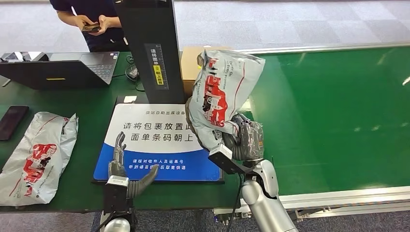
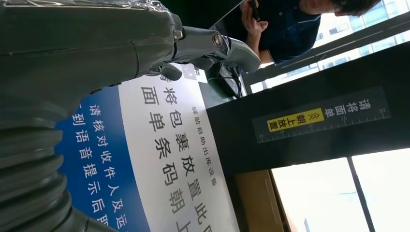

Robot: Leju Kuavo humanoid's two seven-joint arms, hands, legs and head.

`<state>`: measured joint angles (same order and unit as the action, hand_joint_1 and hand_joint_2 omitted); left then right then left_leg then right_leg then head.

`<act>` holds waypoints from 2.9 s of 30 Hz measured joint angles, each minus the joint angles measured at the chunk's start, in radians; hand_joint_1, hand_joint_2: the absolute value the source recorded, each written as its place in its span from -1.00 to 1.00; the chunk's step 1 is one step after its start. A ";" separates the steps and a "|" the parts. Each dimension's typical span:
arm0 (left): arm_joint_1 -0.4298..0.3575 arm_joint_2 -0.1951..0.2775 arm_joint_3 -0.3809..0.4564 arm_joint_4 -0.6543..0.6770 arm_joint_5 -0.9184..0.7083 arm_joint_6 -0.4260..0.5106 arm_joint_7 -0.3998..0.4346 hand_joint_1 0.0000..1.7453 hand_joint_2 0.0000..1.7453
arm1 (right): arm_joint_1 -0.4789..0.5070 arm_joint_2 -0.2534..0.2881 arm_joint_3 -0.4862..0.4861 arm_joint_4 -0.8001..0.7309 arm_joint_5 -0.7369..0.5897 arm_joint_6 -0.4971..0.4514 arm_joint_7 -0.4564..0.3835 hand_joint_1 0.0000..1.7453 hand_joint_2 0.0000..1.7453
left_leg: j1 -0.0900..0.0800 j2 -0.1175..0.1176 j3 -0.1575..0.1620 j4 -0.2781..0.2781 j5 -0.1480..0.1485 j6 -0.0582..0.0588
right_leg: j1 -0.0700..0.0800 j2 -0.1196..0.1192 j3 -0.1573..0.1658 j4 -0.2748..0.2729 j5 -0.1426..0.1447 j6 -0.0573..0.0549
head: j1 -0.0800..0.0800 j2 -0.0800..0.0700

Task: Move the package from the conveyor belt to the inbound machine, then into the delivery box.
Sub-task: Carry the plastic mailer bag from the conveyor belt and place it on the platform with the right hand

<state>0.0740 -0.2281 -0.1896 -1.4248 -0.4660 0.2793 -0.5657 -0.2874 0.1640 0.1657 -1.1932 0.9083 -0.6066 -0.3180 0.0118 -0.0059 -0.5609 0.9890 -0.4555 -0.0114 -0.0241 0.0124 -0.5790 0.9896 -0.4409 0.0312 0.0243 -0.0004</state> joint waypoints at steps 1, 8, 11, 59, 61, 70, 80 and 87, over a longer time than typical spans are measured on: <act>0.000 0.000 0.000 0.000 0.001 0.004 0.000 -1.00 1.00 | -0.015 0.000 0.009 0.022 -0.001 0.006 -0.003 0.88 1.00 | 0.000 0.000 0.000 0.000 0.000 0.000 | 0.000 0.000 0.000 0.000 0.000 0.000 | 0.000 0.000; 0.000 0.000 0.000 0.000 0.002 0.038 0.006 -1.00 1.00 | -0.115 0.007 0.072 0.171 -0.017 0.025 -0.036 0.86 1.00 | 0.000 0.000 0.000 0.000 0.000 0.000 | 0.000 0.000 0.000 0.000 0.000 0.000 | 0.000 0.000; 0.000 0.000 0.000 0.000 0.001 0.050 0.014 -1.00 1.00 | -0.146 0.016 0.096 0.223 -0.031 0.025 -0.052 0.85 1.00 | 0.000 0.000 0.000 0.000 0.000 0.000 | 0.000 0.000 0.000 0.000 0.000 0.000 | 0.000 0.000; 0.072 -0.005 0.009 -0.100 -0.016 0.086 0.050 -1.00 1.00 | -0.221 0.068 0.183 0.397 -0.063 0.048 -0.035 -1.00 1.00 | 0.000 0.000 0.000 0.000 0.000 0.000 | 0.000 0.000 0.000 0.000 0.000 0.000 | 0.000 0.000; 0.072 -0.005 0.009 -0.100 -0.016 0.086 0.050 -1.00 1.00 | -0.221 0.068 0.183 0.398 -0.063 0.048 -0.035 -1.00 1.00 | 0.000 0.000 0.000 0.000 0.000 0.000 | 0.000 0.000 0.000 0.000 0.000 0.000 | 0.000 0.000; 0.072 -0.007 0.015 -0.101 -0.037 0.060 0.049 -1.00 1.00 | -0.187 0.067 0.183 0.339 -0.176 0.042 -0.176 -1.00 1.00 | 0.000 0.000 0.000 0.000 0.000 0.000 | 0.000 0.000 -0.001 0.000 0.000 0.000 | 0.000 0.000; 0.084 -0.008 0.062 -0.153 -0.042 0.096 0.016 -1.00 1.00 | -0.012 0.030 0.181 -0.013 -0.367 -0.016 -0.256 -1.00 1.00 | 0.000 0.000 0.000 0.000 -0.001 -0.001 | 0.000 0.000 -0.001 0.000 -0.001 -0.001 | 0.000 0.000; 0.113 -0.007 0.074 -0.210 -0.046 0.150 0.002 -1.00 1.00 | 0.136 -0.007 0.095 -0.199 -0.633 0.202 -0.292 -1.00 1.00 | 0.000 0.000 0.000 0.000 -0.001 -0.001 | 0.000 0.000 -0.001 0.000 -0.001 -0.001 | 0.000 0.000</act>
<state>0.1867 -0.2347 -0.1160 -1.6347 -0.5116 0.4297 -0.5641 -0.1518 0.1574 0.2604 -1.3926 0.2755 -0.4044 -0.6104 0.0118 -0.0064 -0.5610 0.9891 -0.4566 -0.0123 -0.0241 0.0121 -0.5796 0.9892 -0.4419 0.0307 0.0243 -0.0004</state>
